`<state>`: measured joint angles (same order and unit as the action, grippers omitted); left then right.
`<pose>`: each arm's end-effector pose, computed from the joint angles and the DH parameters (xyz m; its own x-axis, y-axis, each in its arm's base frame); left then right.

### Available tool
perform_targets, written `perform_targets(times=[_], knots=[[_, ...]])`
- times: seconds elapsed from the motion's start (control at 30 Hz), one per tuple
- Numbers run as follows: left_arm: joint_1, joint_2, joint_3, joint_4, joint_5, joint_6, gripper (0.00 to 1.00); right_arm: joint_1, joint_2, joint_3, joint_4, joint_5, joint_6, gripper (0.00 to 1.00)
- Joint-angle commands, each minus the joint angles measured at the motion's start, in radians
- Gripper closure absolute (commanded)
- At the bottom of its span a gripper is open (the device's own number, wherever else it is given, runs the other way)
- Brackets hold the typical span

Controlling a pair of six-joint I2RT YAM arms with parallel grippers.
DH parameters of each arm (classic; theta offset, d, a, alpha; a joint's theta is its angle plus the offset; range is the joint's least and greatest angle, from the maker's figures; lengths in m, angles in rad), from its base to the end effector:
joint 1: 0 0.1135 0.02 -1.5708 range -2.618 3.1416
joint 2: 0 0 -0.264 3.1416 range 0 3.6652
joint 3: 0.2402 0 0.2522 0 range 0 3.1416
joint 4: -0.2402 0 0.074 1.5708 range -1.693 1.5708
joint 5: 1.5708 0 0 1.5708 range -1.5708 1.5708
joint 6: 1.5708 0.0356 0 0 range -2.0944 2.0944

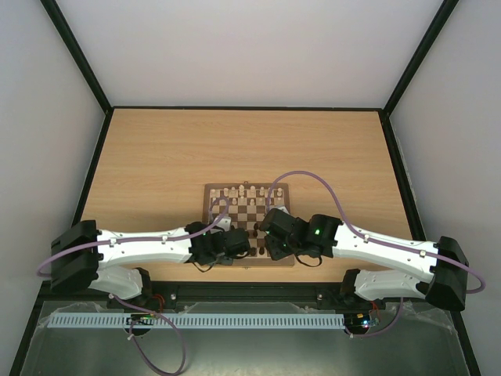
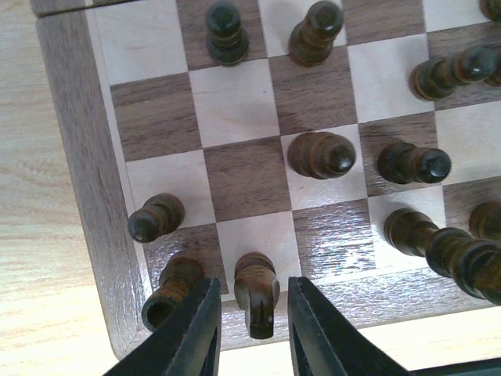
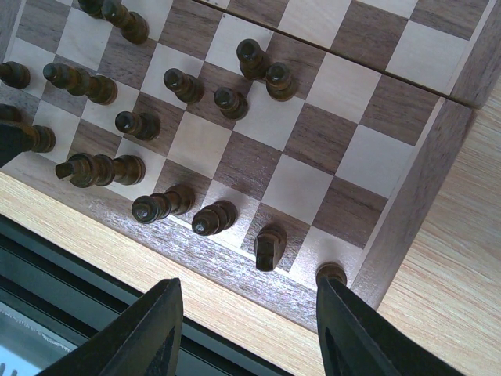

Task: Set up the chess pieces on the board
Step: Place the chess piece on the chessboard, then pick up the chess piece from the chessboard.

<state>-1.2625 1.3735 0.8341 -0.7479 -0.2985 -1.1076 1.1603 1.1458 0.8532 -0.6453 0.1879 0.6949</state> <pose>0.0826 -0.2250 0.1943 -0.9226 0.0792 -0.3776 0.1352 0.9830 -0.1241 0.0969 0.2059 0.2529 -0.7957 -0.2520 -0.5508 -0.4520 0.8524 0.2630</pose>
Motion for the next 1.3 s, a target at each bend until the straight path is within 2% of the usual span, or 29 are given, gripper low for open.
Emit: perform_targets(times=[0.0,0.1,0.33,0.7,1.27], knots=[[-0.009,0.011,0.043,-0.017,-0.024,0.001,0.7,0.01,-0.011,-0.016,-0.012,-0.001,-0.01,0.52],[-0.014,0.008,0.074,-0.029,-0.041,0.004,0.6,0.01,-0.014,-0.017,-0.012,-0.003,-0.009,0.52],[-0.01,0.037,0.166,-0.059,-0.094,0.051,0.51,0.012,-0.02,-0.016,-0.011,-0.004,-0.01,0.52],[0.05,0.084,0.147,0.017,-0.077,0.118,0.73,0.013,-0.025,-0.017,-0.011,-0.004,-0.009,0.52],[0.117,0.107,0.1,0.089,-0.046,0.171,0.75,0.017,-0.018,-0.019,-0.009,-0.005,-0.012,0.52]])
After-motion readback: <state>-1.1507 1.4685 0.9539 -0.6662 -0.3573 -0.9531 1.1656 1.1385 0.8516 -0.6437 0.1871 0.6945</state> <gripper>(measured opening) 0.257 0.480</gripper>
